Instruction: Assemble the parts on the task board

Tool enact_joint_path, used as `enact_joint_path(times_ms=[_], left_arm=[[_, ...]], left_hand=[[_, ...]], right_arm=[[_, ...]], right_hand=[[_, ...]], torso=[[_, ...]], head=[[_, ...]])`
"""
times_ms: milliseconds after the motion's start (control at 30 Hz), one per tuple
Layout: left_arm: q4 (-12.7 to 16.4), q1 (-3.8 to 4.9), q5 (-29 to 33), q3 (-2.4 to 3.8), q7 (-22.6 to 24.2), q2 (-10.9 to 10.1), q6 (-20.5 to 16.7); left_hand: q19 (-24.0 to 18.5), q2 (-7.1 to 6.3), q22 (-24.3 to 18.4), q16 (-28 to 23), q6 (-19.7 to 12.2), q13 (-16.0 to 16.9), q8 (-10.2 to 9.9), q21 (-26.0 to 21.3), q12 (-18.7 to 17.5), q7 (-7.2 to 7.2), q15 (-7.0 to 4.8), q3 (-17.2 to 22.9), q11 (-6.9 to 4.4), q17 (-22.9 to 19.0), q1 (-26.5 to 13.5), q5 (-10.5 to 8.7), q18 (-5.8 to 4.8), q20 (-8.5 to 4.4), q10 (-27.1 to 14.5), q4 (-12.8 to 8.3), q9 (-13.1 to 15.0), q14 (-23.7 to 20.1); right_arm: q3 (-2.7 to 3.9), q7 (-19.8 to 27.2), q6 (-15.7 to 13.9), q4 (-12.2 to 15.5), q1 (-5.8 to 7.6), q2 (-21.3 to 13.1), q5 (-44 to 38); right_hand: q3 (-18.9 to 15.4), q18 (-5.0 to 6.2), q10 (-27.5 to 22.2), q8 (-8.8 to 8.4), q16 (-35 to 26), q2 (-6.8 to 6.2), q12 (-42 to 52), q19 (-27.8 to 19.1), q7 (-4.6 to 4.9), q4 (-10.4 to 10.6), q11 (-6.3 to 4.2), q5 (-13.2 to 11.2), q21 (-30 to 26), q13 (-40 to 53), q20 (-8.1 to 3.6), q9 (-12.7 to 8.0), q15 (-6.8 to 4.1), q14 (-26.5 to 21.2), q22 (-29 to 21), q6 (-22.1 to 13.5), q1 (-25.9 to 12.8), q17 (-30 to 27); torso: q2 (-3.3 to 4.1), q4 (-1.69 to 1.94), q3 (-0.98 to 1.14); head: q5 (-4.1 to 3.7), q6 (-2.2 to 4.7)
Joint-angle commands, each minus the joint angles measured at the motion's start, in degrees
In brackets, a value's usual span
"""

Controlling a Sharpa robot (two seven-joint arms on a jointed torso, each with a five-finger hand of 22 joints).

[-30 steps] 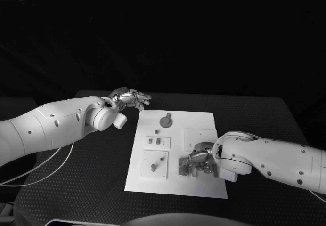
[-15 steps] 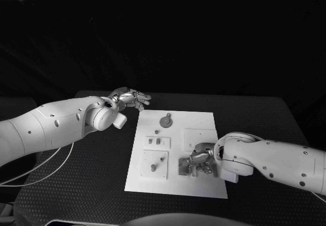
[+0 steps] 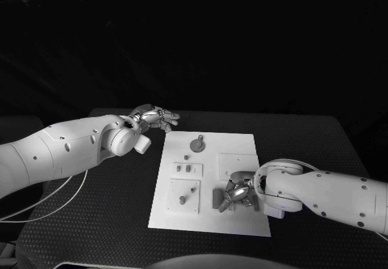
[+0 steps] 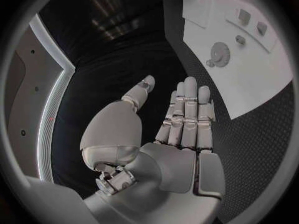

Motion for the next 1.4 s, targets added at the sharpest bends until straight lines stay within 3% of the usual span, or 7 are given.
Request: enact_joint_path(times_ms=[33, 433, 733, 833, 1100, 1233, 1400], left_arm=[[0.1, 0.04, 0.0, 0.02, 0.3, 0.1, 0.8], [0.1, 0.04, 0.0, 0.02, 0.3, 0.0, 0.8], [0.2, 0.04, 0.0, 0.02, 0.2, 0.0, 0.9], [0.1, 0.04, 0.0, 0.02, 0.1, 0.0, 1.0], [0.2, 0.05, -0.1, 0.02, 0.1, -0.1, 1.0], [0.2, 0.05, -0.1, 0.02, 0.1, -0.1, 1.0], [0.2, 0.05, -0.1, 0.02, 0.1, -0.1, 0.9]], left_hand=[[0.3, 0.27, 0.1, -0.4, -0.3, -0.1, 0.3, -0.4, 0.1, 0.06, 0.2, 0.0, 0.45, 0.1, -0.2, 0.19, 1.04, -0.08, 0.1, 0.2, -0.1, 0.1], [0.3, 0.29, 0.1, -0.4, -0.3, -0.1, 0.3, -0.4, 0.1, 0.06, 0.21, 0.0, 0.45, 0.1, -0.3, 0.15, 1.03, -0.07, 0.1, 0.3, -0.1, 0.2], [0.3, 0.33, 0.2, -0.4, -0.3, -0.1, 0.3, -0.4, 0.1, 0.06, 0.21, 0.0, 0.45, 0.2, -0.3, 0.14, 1.03, -0.06, 0.1, 0.3, -0.1, 0.2], [0.3, 0.34, 0.2, -0.4, -0.3, -0.1, 0.3, -0.4, 0.1, 0.06, 0.21, 0.0, 0.45, 0.2, -0.3, 0.13, 1.02, -0.06, 0.1, 0.4, -0.1, 0.2], [0.3, 0.32, 0.2, -0.4, -0.3, -0.1, 0.3, -0.4, 0.1, 0.06, 0.22, 0.0, 0.45, 0.2, -0.3, 0.12, 1.03, -0.06, 0.1, 0.4, -0.1, 0.1], [0.3, 0.34, 0.2, -0.5, -0.3, -0.1, 0.3, -0.4, 0.1, 0.05, 0.21, 0.0, 0.44, 0.2, -0.3, 0.13, 1.04, -0.07, 0.1, 0.4, -0.1, 0.1], [0.3, 0.35, 0.2, -0.5, -0.3, -0.1, 0.3, -0.5, 0.1, 0.05, 0.21, 0.0, 0.44, 0.2, -0.3, 0.13, 1.04, -0.07, 0.1, 0.4, -0.1, 0.1]], right_arm=[[-0.25, 0.2, 1.4, 0.3, -0.48, 0.3, -3.6], [-0.26, -0.9, -0.8, 0.2, -0.7, 0.3, -4.9], [-0.26, -0.9, -0.9, 0.0, -0.7, 0.3, -4.5], [-0.26, -0.9, -0.6, 0.0, -0.7, 0.3, -4.4], [-0.27, -0.8, 0.1, -0.1, -0.7, 0.3, -4.2], [-0.27, -0.6, 0.1, -0.1, -0.7, 0.2, -4.1], [-0.27, -0.2, -0.3, -0.2, -0.7, 0.2, -3.6]], right_hand=[[-0.3, 2.74, 0.3, 0.01, -0.2, 0.16, 0.2, -0.2, 0.1, -0.3, -0.19, 0.0, -0.1, -0.1, 0.14, 0.1, -0.34, 0.0, -0.1, 0.6, 0.5, 0.1], [-0.3, 2.74, 1.1, 0.35, -0.1, 1.23, 0.4, 0.4, -0.32, 0.5, -0.6, -0.1, 0.0, -0.3, 0.21, 0.3, -0.68, 0.6, -0.4, 1.8, 1.2, 0.1], [7.7, 2.74, 2.4, 0.16, -0.2, 3.93, 0.1, 1.2, -0.85, 10.0, -1.11, -0.1, 0.1, -0.9, 0.04, 0.1, -1.12, 2.0, -1.0, 3.3, -1.5, 0.3], [10.8, 2.74, 2.6, 0.04, -0.2, 4.51, 0.0, 1.1, -0.87, 10.4, -1.13, -0.1, 0.3, -1.0, 0.02, 0.0, -1.14, 2.3, -0.9, 3.5, -1.4, 0.4], [16.2, 2.74, 2.7, -0.48, -0.5, 5.77, -0.1, 0.9, -0.71, 8.5, -0.97, 1.5, 1.0, -1.0, 0.44, -0.5, -0.89, 2.5, -0.6, 3.8, -3.7, 0.6], [15.8, 2.74, 2.8, -0.59, -0.7, 5.81, -0.1, 1.1, -0.58, 5.1, -0.91, 7.3, 1.3, -0.9, 0.51, -0.6, -0.81, 2.5, -0.7, 3.9, -3.7, 0.6], [14.3, 2.74, 2.7, -0.69, -1.0, 5.03, -0.1, 1.2, -0.57, 4.4, -0.79, 7.4, 1.4, -0.9, 0.69, -0.6, -0.74, 2.5, -0.8, 3.9, -4.8, 0.4]], torso=[[0.02, 0.06, -0.03], [0.02, 0.06, -0.04], [0.02, 0.09, -0.06], [0.02, 0.08, -0.05], [0.04, 0.09, -0.05], [0.01, 0.09, -0.04], [0.02, 0.08, -0.04]], head=[[-0.06, -0.01], [-0.13, -0.19], [-0.17, -0.21], [-0.17, -0.23], [-0.19, -0.34], [-0.2, -0.37], [-0.2, -0.37]])
